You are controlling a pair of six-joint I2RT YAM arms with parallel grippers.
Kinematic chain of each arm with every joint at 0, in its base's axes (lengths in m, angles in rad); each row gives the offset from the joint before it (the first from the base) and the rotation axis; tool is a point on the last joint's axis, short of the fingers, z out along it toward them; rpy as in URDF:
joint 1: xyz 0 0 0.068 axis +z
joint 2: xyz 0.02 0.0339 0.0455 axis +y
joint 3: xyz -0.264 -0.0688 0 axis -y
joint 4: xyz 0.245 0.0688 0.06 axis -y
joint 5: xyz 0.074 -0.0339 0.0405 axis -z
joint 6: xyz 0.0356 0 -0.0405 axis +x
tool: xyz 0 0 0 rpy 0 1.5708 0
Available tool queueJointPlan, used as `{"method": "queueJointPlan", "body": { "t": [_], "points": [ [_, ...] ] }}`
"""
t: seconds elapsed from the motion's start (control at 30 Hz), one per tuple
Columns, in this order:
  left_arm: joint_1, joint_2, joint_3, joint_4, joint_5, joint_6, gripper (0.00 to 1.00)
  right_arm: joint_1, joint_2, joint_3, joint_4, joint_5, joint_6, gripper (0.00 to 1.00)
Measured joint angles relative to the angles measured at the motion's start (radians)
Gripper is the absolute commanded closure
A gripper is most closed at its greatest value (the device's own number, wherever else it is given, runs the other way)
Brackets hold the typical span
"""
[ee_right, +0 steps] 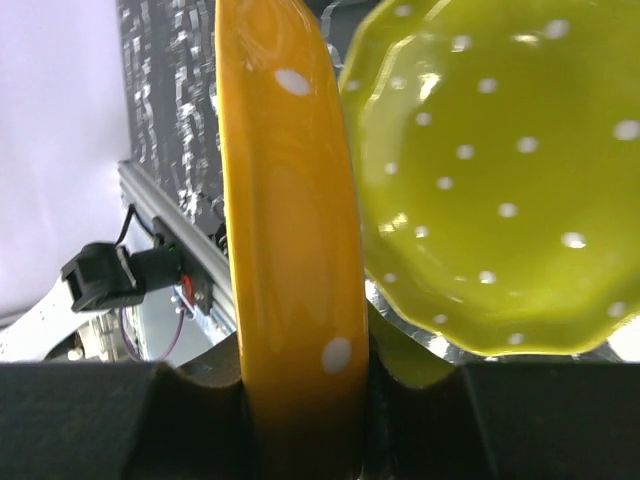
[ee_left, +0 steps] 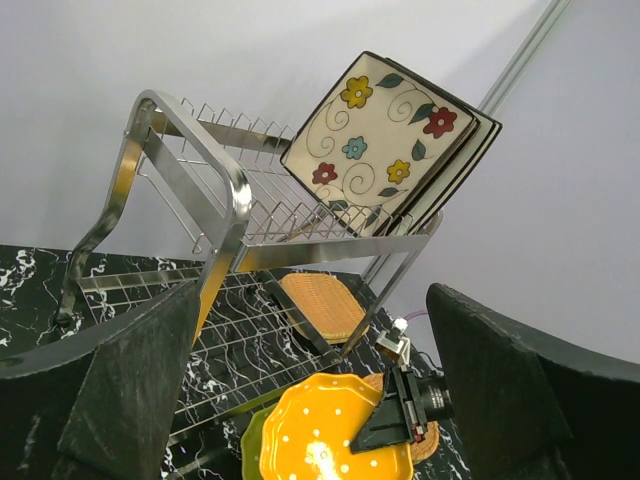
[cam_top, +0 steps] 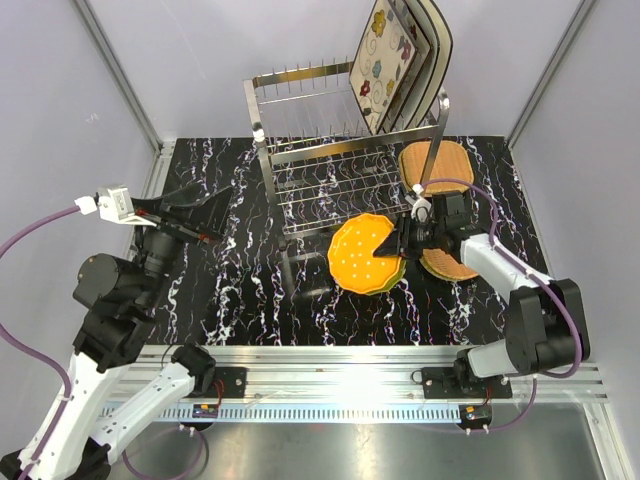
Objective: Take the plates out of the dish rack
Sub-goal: Place the plate on the table
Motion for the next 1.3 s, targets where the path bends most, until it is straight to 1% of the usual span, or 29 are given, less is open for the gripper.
{"method": "queueJointPlan", "body": {
  "t": [0.43,0.57,0.63,0.7,0.73,0.77,0.8,0.9,1.0,1.03,1.07,1.13,1.23,1.27,1.3],
  "points": [
    [0.000,0.006,-0.018,0.008,-0.001,-0.005,0.01,-0.032,0.137,0.004,0.033,0.022,0.016,0.98],
    [0.000,0.007,-0.029,0.011,-0.001,-0.005,0.01,-0.036,0.178,0.011,0.036,0.022,0.020,0.95],
    [0.000,0.008,-0.031,0.011,-0.002,-0.004,0.01,-0.037,0.187,0.011,0.043,0.022,0.023,0.91],
    [0.000,0.010,-0.031,0.012,-0.002,-0.004,0.01,-0.038,0.189,0.011,0.047,0.022,0.023,0.84],
    [0.000,0.011,-0.031,0.012,-0.002,-0.004,0.01,-0.039,0.190,0.011,0.050,0.022,0.023,0.77],
    [0.000,0.012,-0.031,0.013,-0.002,-0.004,0.01,-0.039,0.190,0.011,0.050,0.022,0.023,0.77],
    [0.000,0.013,-0.031,0.014,-0.002,-0.005,0.01,-0.039,0.190,0.011,0.051,0.022,0.023,0.70],
    [0.000,0.013,-0.035,0.021,-0.002,-0.006,0.01,-0.039,0.192,0.011,0.052,0.019,0.023,0.56],
    [0.000,0.013,-0.045,0.027,-0.002,-0.008,0.01,-0.039,0.194,0.016,0.055,0.016,0.019,0.47],
    [0.000,0.013,-0.048,0.026,-0.002,-0.008,0.01,-0.040,0.197,0.019,0.054,0.017,0.017,0.41],
    [0.000,0.013,-0.051,0.026,-0.002,-0.008,0.01,-0.040,0.200,0.024,0.054,0.016,0.015,0.37],
    [0.000,0.012,-0.055,0.026,-0.002,-0.009,0.01,-0.041,0.205,0.032,0.051,0.016,0.006,0.23],
    [0.000,0.012,-0.061,0.027,-0.003,-0.015,0.01,-0.041,0.211,0.041,0.045,0.021,-0.014,0.13],
    [0.000,0.012,-0.063,0.027,-0.003,-0.016,0.01,-0.041,0.211,0.045,0.039,0.022,-0.019,0.07],
    [0.000,0.011,-0.065,0.026,-0.004,-0.019,0.01,-0.041,0.211,0.048,0.029,0.027,-0.025,0.05]
  ]
}}
